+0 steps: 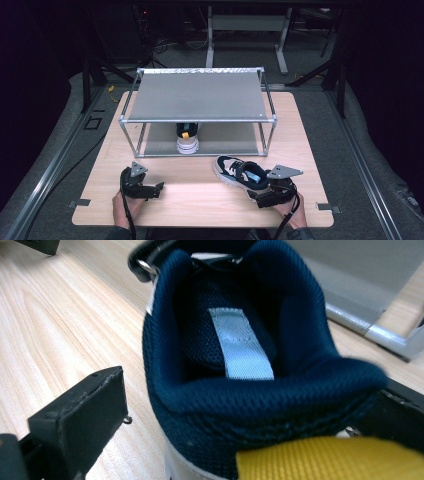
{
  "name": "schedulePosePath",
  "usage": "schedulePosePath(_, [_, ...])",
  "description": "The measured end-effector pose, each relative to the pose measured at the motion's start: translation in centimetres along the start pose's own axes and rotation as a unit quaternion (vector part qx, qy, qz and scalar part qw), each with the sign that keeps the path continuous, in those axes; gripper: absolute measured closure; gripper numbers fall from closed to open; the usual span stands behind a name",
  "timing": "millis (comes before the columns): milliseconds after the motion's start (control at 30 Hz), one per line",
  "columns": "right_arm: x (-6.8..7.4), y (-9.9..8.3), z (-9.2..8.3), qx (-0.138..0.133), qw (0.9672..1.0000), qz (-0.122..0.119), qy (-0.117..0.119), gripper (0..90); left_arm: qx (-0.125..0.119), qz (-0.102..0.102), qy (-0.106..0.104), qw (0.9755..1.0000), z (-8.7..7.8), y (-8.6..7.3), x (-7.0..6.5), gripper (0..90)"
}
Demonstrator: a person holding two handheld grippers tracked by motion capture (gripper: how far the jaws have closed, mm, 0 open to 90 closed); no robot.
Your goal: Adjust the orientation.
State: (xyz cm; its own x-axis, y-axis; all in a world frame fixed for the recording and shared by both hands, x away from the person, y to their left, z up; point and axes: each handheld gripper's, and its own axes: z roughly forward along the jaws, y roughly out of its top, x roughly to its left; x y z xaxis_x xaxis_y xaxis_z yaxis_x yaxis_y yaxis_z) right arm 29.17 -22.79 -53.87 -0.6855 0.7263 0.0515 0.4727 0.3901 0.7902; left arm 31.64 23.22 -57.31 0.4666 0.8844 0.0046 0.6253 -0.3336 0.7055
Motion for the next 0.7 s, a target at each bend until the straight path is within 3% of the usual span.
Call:
schedulePosePath(200, [-0.3, -0.5, 0.5, -0.009, 0.9999, 0.006, 0.012, 0.0, 0.000, -0.001, 0.001, 1.0000, 0.0, 0.0, 0.0, 0.2])
schedulePosePath(700, [-0.4, -1.2, 1.8, -0.017, 0.9998, 0.002, 0.009, 3.0, -0.001, -0.003, 0.001, 1.0000, 0.0, 0.0, -0.1, 0.3])
